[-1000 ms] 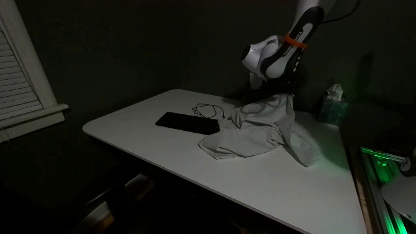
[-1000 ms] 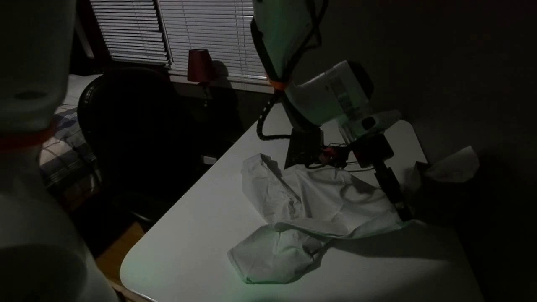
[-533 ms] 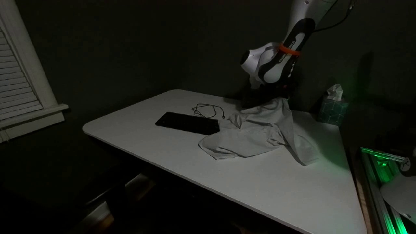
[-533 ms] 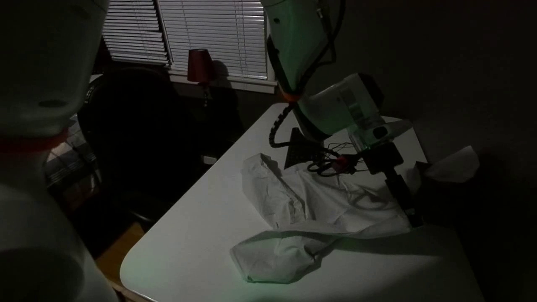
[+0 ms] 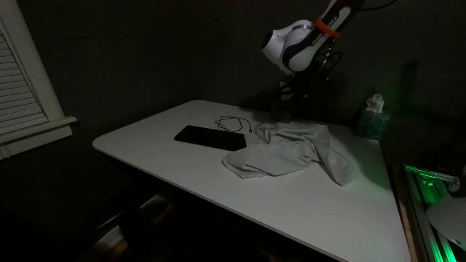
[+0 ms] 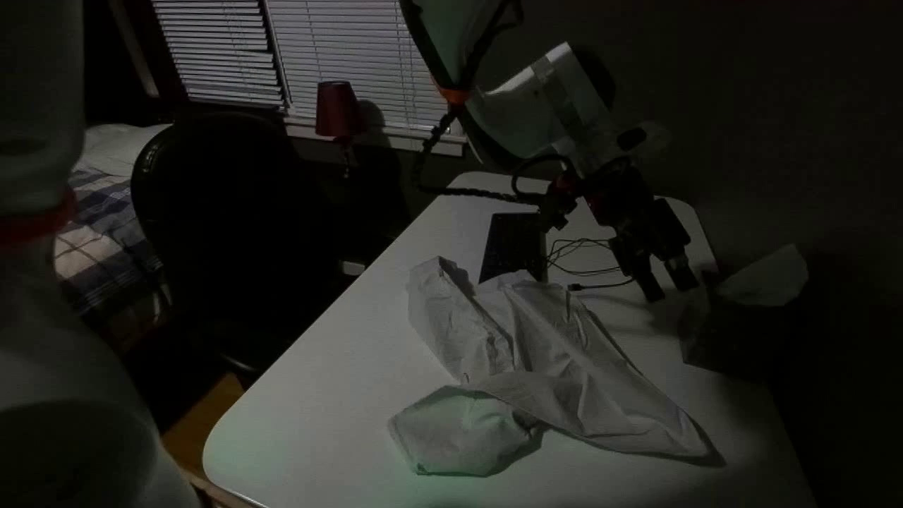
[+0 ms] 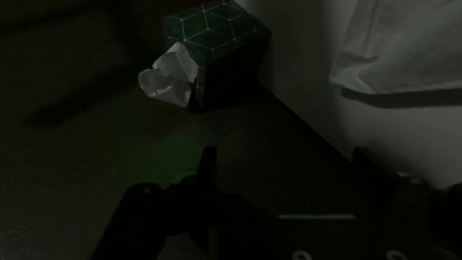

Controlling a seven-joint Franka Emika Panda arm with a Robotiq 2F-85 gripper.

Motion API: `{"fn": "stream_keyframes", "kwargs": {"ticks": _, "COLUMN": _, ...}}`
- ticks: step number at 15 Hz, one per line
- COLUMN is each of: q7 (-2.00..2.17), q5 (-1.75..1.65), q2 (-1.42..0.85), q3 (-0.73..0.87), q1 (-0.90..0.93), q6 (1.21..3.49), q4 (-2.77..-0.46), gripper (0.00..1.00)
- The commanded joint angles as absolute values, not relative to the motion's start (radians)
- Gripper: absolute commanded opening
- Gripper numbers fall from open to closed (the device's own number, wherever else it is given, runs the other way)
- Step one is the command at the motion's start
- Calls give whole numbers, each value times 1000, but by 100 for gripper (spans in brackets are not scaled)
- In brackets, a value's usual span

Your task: Spread out the towel a bit.

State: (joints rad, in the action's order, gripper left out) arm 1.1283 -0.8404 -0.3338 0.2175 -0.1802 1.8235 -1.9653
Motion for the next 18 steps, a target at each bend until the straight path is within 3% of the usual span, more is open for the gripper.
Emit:
{"fn": "stream_keyframes", "kwargs": {"ticks": 1, "q7": 929, "q5": -782, "q2": -206, "q3": 189, "q1": -176, "q6": 1825, "q4": -2046, "gripper": 100}}
{"fn": "stream_keyframes", "kwargs": {"ticks": 10, "q7": 482, "q5": -660, "q2": 23, "q3": 144, "q1": -143, "q6": 1867, "q4": -2176, "gripper": 100}}
{"fn": "stream_keyframes", "kwargs": {"ticks": 13, "q7": 410, "q5": -639, "q2": 127, "q3": 136, "q1": -137, "q6": 1977, "q4": -2296, "gripper": 100}}
{"fn": "stream_keyframes", "kwargs": {"ticks": 14, "q7": 463, "q5": -664, "q2": 25, "q3": 135, "q1": -141, "q6": 1900, "q4": -2178, "gripper": 100}}
{"fn": "stream_keyframes", "kwargs": {"ticks": 18, "q7": 435, "q5": -659, "q2": 99, "q3": 127, "q1": -144, "q6": 1948, "q4": -2262, "gripper": 100}}
